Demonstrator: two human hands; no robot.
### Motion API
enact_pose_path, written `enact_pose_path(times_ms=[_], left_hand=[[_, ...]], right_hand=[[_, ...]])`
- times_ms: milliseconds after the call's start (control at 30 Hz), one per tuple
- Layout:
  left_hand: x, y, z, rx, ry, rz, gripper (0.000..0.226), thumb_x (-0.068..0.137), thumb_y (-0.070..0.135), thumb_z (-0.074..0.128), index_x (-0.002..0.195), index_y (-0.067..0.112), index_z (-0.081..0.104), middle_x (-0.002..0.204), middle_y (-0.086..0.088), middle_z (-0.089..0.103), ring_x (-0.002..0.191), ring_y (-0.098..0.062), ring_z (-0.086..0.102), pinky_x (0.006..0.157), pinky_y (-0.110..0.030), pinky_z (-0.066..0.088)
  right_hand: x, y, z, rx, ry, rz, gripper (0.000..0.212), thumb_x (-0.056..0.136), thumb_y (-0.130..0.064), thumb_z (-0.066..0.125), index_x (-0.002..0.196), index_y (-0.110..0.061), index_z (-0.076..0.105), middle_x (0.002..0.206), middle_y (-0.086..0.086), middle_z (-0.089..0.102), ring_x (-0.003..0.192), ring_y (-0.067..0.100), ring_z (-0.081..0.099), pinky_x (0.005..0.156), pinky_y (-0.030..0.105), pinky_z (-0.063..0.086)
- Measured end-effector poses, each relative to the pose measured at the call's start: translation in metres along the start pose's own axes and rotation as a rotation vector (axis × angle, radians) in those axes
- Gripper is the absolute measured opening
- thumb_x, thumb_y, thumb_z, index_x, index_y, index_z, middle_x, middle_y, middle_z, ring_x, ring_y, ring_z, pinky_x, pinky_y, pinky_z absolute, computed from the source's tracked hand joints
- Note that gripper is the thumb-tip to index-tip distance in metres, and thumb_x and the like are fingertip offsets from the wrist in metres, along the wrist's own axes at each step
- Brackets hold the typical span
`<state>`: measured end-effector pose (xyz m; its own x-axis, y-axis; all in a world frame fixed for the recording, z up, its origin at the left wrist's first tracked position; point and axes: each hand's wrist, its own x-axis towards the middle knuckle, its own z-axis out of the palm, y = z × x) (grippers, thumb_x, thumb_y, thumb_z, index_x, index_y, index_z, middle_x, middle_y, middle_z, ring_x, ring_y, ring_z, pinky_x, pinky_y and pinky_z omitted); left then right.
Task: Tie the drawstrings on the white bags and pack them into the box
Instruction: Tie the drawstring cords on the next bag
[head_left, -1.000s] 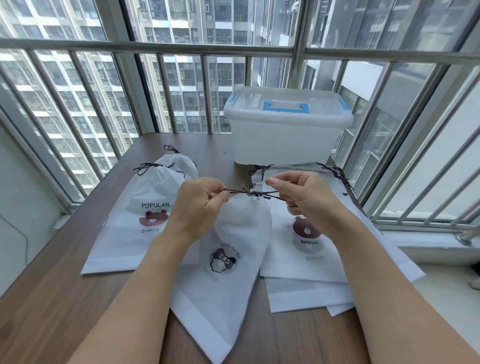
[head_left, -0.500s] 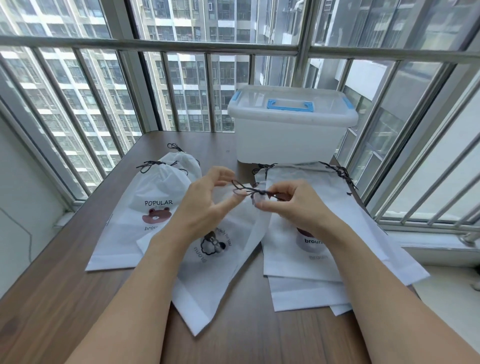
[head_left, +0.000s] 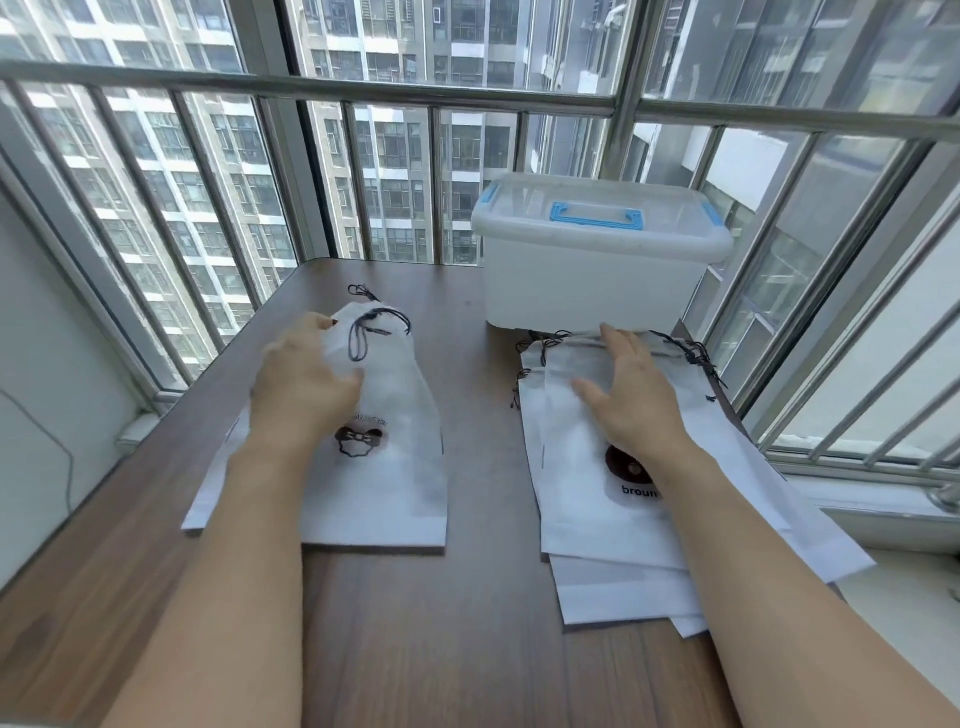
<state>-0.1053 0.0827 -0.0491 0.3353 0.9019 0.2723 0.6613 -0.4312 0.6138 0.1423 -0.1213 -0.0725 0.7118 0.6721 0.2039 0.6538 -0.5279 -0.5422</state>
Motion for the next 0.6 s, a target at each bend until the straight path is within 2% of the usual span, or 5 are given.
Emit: enact_pose_path(times_ms=[100,233,433,500,600], left_hand=[[-0.004,0.0,0.012,-0.008,0.119,0.037,0.069,0.078,0.006,0.066,0.142,0.013,0.04,0.138,-0.015,0.047,0.129,-0.036,0.041,0.107,-0.049,0.037],[-0.013,0.016,0.018,-0.182,0.227,0.231,0.077,0.067,0.001,0.06,0.141,0.011,0.041,0.134,-0.012,0.046,0.128,-0.03,0.04,0.11,-0.046,0.036],[-0.037,0.049,0.023,-0.373,0.416,0.622,0.043,0.077,0.01,0.069,0.118,0.001,0.061,0.116,-0.013,0.06,0.112,-0.03,0.055,0.098,-0.042,0.045],[-0.047,0.057,0.027,-0.496,0.286,0.665,0.041,0.081,0.019,0.071,0.117,0.002,0.062,0.114,-0.009,0.06,0.104,-0.023,0.059,0.086,-0.039,0.051],[-0.065,0.072,0.033,-0.726,-0.112,0.53,0.063,0.078,0.039,0.075,0.131,0.011,0.054,0.128,-0.002,0.057,0.107,-0.017,0.063,0.081,-0.034,0.058]], right_hand=[[0.003,-0.003,0.0,-0.044,0.046,0.007,0.063,0.096,-0.032,0.063,0.152,-0.017,0.039,0.155,0.006,0.037,0.137,0.026,0.043,0.105,0.037,0.038],[0.001,-0.004,-0.002,0.127,0.248,-0.03,0.032,0.092,-0.017,0.068,0.124,-0.014,0.066,0.123,0.005,0.055,0.113,0.026,0.059,0.097,0.027,0.038],[-0.005,-0.008,-0.02,0.219,0.367,-0.182,0.007,0.093,-0.017,0.069,0.098,-0.02,0.072,0.096,-0.01,0.062,0.07,0.019,0.065,0.079,0.041,0.055],[-0.008,-0.014,-0.031,0.279,0.297,-0.237,0.007,0.095,-0.018,0.067,0.095,-0.025,0.066,0.081,-0.011,0.065,0.059,0.006,0.06,0.067,0.031,0.052],[-0.013,-0.029,-0.042,0.547,0.161,-0.254,0.016,0.096,-0.014,0.067,0.087,-0.028,0.063,0.065,-0.005,0.064,0.044,0.005,0.047,0.053,0.022,0.038]])
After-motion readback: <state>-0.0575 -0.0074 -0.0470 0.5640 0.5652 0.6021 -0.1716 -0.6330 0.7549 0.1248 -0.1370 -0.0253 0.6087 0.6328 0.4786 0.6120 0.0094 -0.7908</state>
